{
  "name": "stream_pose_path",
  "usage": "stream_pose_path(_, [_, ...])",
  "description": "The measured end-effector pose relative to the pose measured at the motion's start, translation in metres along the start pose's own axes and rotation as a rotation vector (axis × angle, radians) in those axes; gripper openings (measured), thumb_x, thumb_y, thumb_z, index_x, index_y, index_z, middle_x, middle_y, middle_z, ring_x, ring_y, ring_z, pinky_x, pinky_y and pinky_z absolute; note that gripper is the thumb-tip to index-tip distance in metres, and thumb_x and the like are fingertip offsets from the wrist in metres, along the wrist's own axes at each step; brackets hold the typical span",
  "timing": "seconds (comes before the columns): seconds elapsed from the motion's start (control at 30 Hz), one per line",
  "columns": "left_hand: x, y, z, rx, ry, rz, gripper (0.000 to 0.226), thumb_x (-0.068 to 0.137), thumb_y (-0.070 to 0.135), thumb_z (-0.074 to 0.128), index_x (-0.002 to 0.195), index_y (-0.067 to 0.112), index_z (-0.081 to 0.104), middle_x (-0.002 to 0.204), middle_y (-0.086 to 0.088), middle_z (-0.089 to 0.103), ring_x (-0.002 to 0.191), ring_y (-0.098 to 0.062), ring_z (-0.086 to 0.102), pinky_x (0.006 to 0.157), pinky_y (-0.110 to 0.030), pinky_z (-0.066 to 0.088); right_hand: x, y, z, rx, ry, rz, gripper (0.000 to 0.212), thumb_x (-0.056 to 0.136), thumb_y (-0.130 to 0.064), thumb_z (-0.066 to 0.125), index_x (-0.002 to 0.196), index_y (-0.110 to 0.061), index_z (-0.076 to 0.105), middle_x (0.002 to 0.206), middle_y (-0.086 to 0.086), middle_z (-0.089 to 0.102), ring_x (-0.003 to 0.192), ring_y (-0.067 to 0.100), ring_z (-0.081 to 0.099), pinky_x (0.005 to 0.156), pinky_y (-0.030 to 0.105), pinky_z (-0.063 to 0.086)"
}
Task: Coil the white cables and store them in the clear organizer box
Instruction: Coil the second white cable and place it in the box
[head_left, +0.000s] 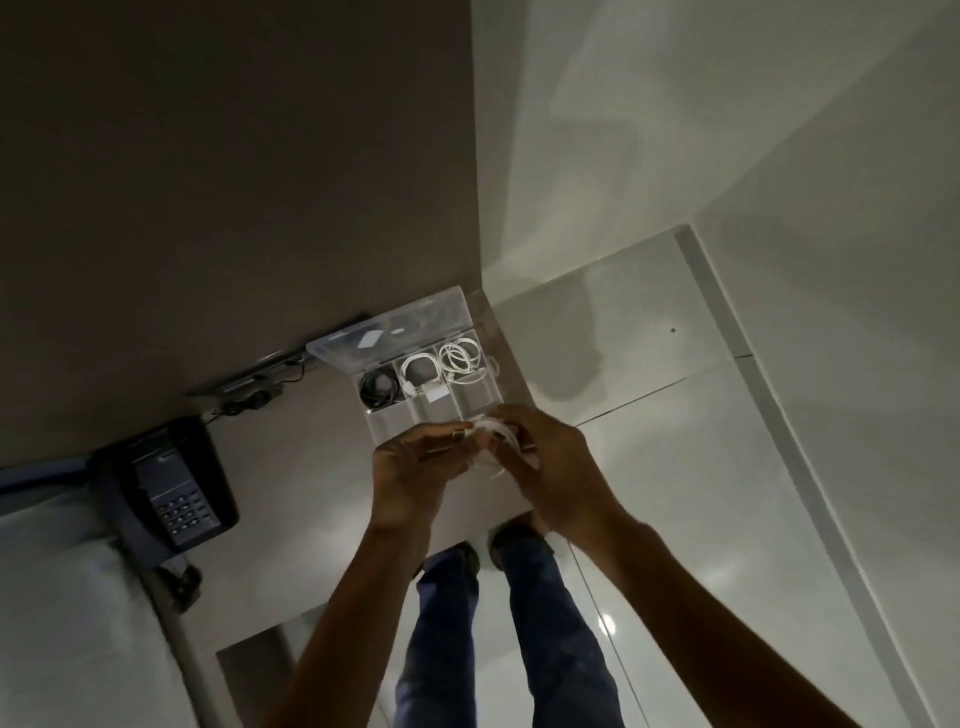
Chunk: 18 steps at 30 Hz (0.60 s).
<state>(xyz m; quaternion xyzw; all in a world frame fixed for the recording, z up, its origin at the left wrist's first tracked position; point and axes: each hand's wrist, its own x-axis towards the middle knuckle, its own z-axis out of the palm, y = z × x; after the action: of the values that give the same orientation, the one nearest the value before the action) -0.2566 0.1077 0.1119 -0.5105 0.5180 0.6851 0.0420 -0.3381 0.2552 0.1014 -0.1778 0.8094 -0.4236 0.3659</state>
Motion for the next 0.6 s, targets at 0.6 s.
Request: stream_pose_path(0.6, [0.167, -0.09, 0.032, 0.39, 0.285, 0.219, 0.014, 0.079, 0.013, 0.09, 0.085, 0.007, 0.079, 0.067, 0.006, 0.073, 0.06, -0.006, 0.07, 0.063, -0.021, 0.06, 0.128, 0.128, 0.075, -0.215, 0.27, -0.036, 0.013, 0.096, -0.024, 0.079, 0.101, -0.013, 0.077, 0.103, 0.005, 0.075, 0.081, 0.012, 0.065, 0.073, 0.02, 0.052])
